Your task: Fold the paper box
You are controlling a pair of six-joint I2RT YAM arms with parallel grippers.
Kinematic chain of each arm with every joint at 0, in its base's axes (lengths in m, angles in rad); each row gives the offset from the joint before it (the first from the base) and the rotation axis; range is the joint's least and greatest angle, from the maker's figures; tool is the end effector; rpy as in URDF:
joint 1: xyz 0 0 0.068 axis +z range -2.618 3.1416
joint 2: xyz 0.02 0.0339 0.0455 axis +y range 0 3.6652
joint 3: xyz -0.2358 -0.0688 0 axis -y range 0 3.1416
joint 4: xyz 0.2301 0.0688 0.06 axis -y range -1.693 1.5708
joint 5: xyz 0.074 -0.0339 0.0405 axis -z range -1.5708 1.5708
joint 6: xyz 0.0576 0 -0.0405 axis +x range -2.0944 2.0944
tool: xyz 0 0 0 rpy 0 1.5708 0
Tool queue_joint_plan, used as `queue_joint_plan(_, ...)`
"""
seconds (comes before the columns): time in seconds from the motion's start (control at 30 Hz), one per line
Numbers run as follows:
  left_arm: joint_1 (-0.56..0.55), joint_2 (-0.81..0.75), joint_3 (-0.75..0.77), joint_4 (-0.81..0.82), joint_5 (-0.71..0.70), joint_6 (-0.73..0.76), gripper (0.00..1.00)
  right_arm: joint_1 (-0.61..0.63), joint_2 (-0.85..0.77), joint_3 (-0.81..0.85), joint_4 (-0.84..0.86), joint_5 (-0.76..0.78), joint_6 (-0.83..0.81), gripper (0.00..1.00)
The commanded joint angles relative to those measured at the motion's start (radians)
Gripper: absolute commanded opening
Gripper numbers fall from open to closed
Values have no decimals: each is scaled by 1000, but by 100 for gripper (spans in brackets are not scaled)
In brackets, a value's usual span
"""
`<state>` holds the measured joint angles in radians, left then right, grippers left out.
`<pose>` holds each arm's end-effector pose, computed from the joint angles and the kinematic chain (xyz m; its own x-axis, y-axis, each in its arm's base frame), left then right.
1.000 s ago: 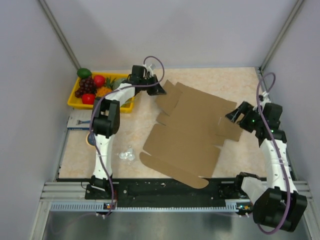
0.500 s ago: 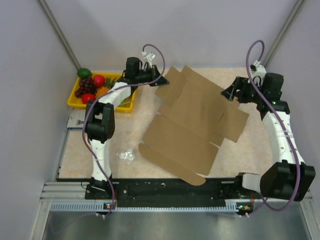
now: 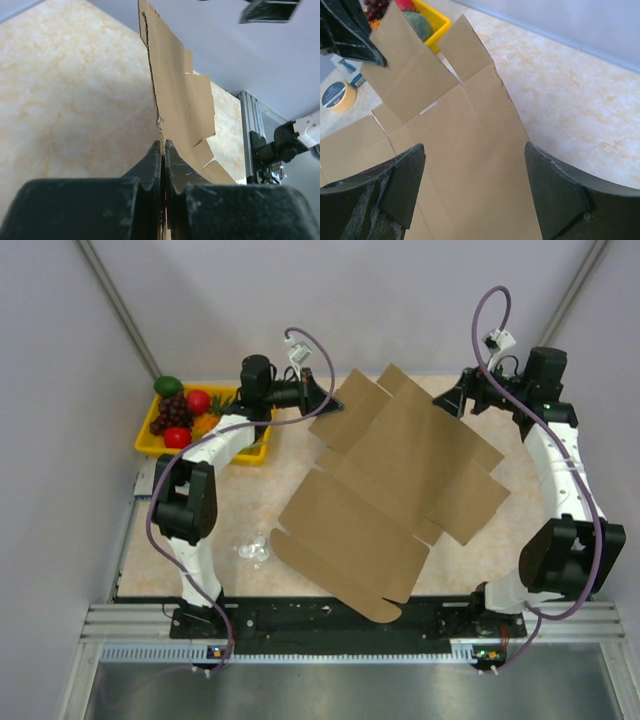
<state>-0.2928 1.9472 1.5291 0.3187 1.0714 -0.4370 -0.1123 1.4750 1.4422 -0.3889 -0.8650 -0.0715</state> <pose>0.4090 -0.1761 0.2841 -0.4986 -0.0614 -0.8647 0.8428 0.1991 -0.5001 0.3338 0.0065 0.3551 -0.3616 -0.0059 -0.9323 -0.6448 0.7238 0.2455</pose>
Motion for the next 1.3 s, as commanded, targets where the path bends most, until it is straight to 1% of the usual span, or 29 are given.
queue_joint_plan(0.0,-11,-88,-24,98,97,81,0,14,60,69,5,-77,-105,80)
queue_joint_plan(0.03,-11,-88,-27,100,104,83,0,16,73,92,-2,-86,-123,79)
queue_joint_plan(0.07,-11,-93,-27,108,107,84,0,17,83,104,-14,-127,-140,78)
queue_joint_plan(0.1,-12,-94,-30,115,113,84,0,26,103,115,-27,-146,-163,76)
queue_joint_plan(0.13,-14,-99,-32,120,120,87,0,34,113,132,-50,-150,-197,75)
queue_joint_plan(0.27,-25,-114,-47,195,143,80,0,69,156,149,-64,-138,-243,73)
queue_joint_plan(0.37,-26,-119,-49,197,148,83,0,86,186,172,-85,-175,-257,68)
queue_joint_plan(0.53,-26,-126,-63,210,162,100,0,99,196,165,-100,-183,-289,52)
queue_joint_plan(0.6,-26,-133,-73,232,182,96,0,99,194,162,-111,-200,-298,45)
queue_joint_plan(0.63,-26,-133,-84,262,191,90,0,99,194,156,-110,-218,-300,43)
queue_joint_plan(0.73,-26,-130,-83,266,203,80,0,99,186,149,-113,-244,-300,30)
queue_joint_plan(0.77,-25,-128,-78,255,202,80,0,99,179,147,-114,-246,-298,22)
queue_joint_plan(0.8,-23,-126,-69,240,179,80,0,99,177,144,-114,-247,-291,15)
queue_joint_plan(0.83,-20,-143,-70,206,150,78,5,99,173,144,-114,-261,-289,8)
queue_joint_plan(0.87,-17,-157,-75,177,98,89,15,99,166,141,-113,-270,-284,0)
queue_joint_plan(0.9,-16,-174,-76,131,43,109,22,100,153,135,-114,-272,-275,0)
queue_joint_plan(0.93,-17,-215,-76,67,-55,135,26,103,147,130,-111,-252,-269,0)
queue_joint_plan(0.97,-20,-240,-84,-4,-104,174,31,106,136,126,-113,-232,-263,0)
queue_joint_plan(1.0,-23,-267,-115,-26,-152,187,36,131,119,115,-114,-209,-260,0)
queue_joint_plan(1.03,-26,-331,-142,-30,-274,196,44,140,107,107,-114,-163,-260,0)
queue_joint_plan(1.07,-31,-368,-176,-24,-350,192,50,151,96,100,-114,-138,-258,0)
queue_joint_plan(1.1,-34,-402,-234,-9,-431,184,61,158,85,86,-111,-117,-261,0)
queue_joint_plan(1.13,-42,-451,-254,-10,-479,181,62,175,64,80,-113,-82,-264,0)
queue_joint_plan(1.2,-54,-487,-297,-16,-565,182,62,187,50,75,-108,-43,-258,0)
queue_joint_plan(1.23,-66,-507,-303,-35,-600,184,59,192,44,78,-108,-16,-255,0)
queue_joint_plan(1.27,-69,-511,-305,-62,-675,173,55,194,47,80,-110,-12,-254,0)
